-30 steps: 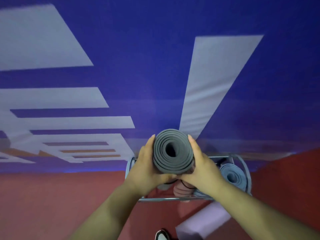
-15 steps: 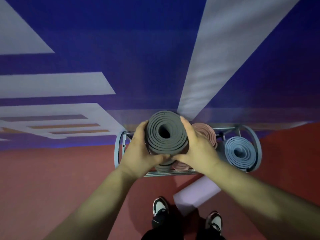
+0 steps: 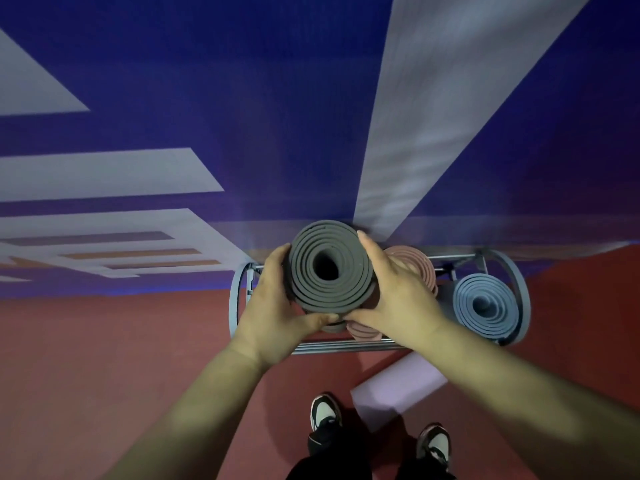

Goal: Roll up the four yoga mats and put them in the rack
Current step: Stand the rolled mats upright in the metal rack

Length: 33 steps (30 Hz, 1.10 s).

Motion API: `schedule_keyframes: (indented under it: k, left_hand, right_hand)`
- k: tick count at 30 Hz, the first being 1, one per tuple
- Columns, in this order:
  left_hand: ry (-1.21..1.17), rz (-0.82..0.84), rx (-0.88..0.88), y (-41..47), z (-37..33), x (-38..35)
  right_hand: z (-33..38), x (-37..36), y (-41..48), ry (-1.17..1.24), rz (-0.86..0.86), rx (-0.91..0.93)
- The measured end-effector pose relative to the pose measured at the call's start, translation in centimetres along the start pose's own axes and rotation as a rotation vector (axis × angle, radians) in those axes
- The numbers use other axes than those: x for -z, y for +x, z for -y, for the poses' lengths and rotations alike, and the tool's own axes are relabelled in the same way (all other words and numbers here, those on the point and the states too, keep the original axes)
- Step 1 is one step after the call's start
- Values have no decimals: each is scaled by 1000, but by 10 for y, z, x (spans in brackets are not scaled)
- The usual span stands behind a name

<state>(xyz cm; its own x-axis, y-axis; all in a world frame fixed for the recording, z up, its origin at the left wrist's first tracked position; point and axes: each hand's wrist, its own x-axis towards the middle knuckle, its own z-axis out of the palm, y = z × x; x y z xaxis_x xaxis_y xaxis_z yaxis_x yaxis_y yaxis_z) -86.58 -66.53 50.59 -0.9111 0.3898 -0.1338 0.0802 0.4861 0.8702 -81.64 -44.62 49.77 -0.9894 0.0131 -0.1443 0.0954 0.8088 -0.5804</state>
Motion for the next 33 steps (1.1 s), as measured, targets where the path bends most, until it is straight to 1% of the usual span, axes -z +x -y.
schedule_keyframes:
  k: [4,7,10,15,18,21,23,24,26,27,28,30,31,33]
  left_hand:
    - [-16,9,35,3,5,-5]
    - [-18,47,101,6,20,-15]
    - [-26,82,173,8,48,-33]
    - [29,142,290,5,94,-66]
    - [46,153,305,9,107,-77]
    - [65,159,275,16,108,-78]
    - [132,222,245,21,105,-76]
    - [182,275,255,24,101,-75]
    - [278,365,276,30,94,-75]
    - [311,369,270,33,89,-77]
    - [335,353,261,37,86,-80]
    - [385,318,230,46,79,-85]
    - [419,318,225,50,76,-87]
    - [455,323,244,57,70,-89]
  right_hand:
    - [-7,-5,8,-33,29,16]
    - [-20,-15,15,-130,79,36]
    - [-35,-28,19,-208,150,60]
    - [-64,-57,23,-319,302,63]
    - [-78,-68,24,-321,376,52]
    - [-84,-66,28,-307,378,67]
    - [-88,-60,29,-316,352,105]
    - [-91,-56,29,-317,301,110]
    - [-100,-47,27,-293,135,25]
    - [-105,-44,27,-273,72,-66]
    - [-109,-41,28,-248,56,-175]
    - [-116,-39,29,-173,120,-364]
    - [-118,-39,31,-136,154,-416]
    - [-117,-40,36,-122,192,-460]
